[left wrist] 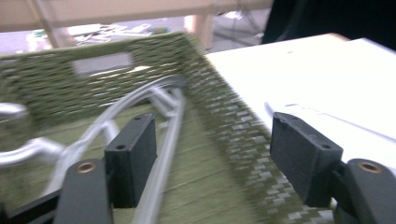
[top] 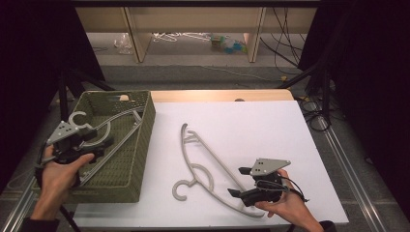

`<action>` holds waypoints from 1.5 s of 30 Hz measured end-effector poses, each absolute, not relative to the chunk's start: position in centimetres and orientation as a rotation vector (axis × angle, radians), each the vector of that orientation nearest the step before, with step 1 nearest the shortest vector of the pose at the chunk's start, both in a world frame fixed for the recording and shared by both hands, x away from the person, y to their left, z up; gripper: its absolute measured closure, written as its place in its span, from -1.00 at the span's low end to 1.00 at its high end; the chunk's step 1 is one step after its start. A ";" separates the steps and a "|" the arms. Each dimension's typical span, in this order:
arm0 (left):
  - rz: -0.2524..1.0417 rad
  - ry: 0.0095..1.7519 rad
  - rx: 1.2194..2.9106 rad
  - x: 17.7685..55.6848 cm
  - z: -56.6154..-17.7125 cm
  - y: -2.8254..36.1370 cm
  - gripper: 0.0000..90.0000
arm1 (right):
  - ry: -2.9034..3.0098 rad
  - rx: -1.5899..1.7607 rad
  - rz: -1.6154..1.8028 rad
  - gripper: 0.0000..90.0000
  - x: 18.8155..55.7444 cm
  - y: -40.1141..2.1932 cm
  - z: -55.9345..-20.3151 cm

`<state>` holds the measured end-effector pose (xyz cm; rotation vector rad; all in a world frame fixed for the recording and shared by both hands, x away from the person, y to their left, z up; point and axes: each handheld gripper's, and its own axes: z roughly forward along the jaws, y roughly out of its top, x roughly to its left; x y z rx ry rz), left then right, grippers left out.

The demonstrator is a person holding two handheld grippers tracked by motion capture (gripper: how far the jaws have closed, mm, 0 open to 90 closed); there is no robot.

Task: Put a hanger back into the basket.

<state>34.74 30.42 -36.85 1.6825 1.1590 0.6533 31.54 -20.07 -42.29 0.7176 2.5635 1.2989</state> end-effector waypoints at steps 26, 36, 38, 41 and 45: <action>0.556 0.813 1.716 29.9 -38.6 21.0 -0.62 | 2.555 0.717 1.317 -0.54 32.0 -19.7 -42.7; 0.500 0.764 1.730 28.1 -40.6 19.0 -0.61 | 2.564 0.714 1.319 -0.54 32.0 -19.6 -42.8; 0.510 0.756 1.740 27.7 -40.9 18.9 -0.61 | 2.572 0.720 1.313 -0.54 32.0 -19.6 -42.8; 0.494 0.734 1.740 27.4 -41.6 18.5 -0.61 | 2.575 0.715 1.309 -0.54 32.1 -19.5 -43.0; 0.491 0.719 1.768 27.2 -42.3 17.9 -0.61 | 2.580 0.711 1.307 -0.54 32.0 -19.4 -43.1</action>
